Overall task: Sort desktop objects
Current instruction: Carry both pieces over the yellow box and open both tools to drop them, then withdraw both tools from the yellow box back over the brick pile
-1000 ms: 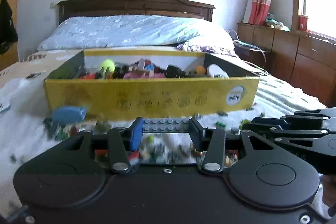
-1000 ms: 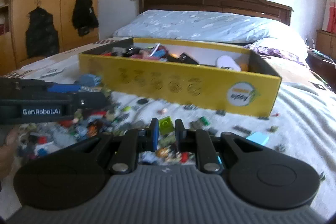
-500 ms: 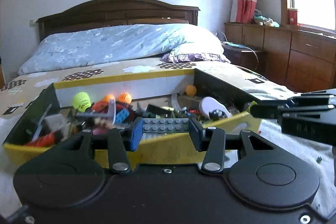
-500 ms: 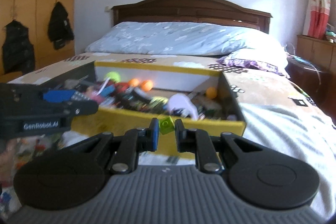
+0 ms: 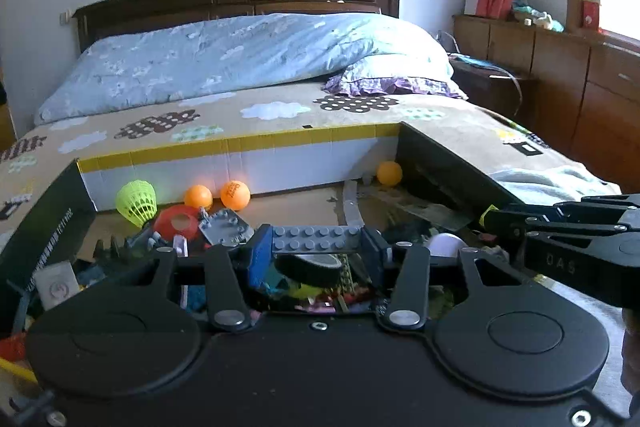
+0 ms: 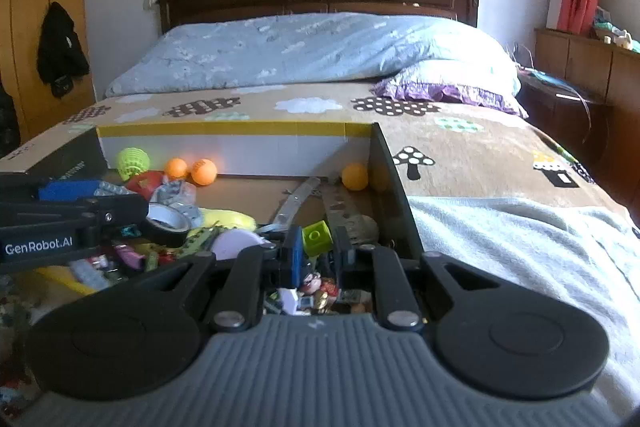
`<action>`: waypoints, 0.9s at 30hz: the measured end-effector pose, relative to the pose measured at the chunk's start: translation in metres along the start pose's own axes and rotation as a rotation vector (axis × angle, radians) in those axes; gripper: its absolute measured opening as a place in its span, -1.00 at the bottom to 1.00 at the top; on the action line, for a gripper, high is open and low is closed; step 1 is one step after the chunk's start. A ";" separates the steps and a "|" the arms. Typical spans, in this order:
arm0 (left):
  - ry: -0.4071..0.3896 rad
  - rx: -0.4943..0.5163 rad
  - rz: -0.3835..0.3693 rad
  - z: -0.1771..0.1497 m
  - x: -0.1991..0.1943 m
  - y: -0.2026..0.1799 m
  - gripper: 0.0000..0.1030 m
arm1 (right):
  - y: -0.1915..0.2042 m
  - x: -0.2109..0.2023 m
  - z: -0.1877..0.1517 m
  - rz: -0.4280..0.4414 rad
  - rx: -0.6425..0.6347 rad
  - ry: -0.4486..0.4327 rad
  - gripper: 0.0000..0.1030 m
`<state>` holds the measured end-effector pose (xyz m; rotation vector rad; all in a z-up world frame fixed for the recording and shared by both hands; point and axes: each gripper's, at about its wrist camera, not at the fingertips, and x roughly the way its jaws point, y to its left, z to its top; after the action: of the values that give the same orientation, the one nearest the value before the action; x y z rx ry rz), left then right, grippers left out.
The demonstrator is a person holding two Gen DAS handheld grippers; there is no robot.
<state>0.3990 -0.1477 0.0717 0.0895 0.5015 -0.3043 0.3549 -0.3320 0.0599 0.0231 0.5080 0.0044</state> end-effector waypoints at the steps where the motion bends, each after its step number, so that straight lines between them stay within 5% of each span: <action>1: -0.002 0.000 0.006 0.000 0.001 -0.001 0.12 | -0.001 0.002 -0.001 -0.001 0.008 0.001 -0.52; 2: -0.003 -0.005 0.001 0.000 0.003 0.000 0.34 | -0.004 0.005 -0.001 -0.003 0.022 0.000 -0.49; 4: -0.006 -0.018 -0.013 -0.003 0.003 0.002 0.46 | -0.009 0.005 -0.003 -0.003 0.047 -0.006 -0.02; 5: -0.004 -0.019 -0.016 -0.004 0.002 0.004 0.48 | -0.011 0.005 -0.004 0.002 0.055 -0.009 0.04; 27: -0.018 -0.035 -0.028 -0.069 -0.107 0.067 0.68 | 0.028 -0.083 -0.040 0.152 0.006 -0.061 0.65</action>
<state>0.2987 -0.0443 0.0639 0.0456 0.4906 -0.3231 0.2629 -0.3042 0.0660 0.0674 0.4446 0.1504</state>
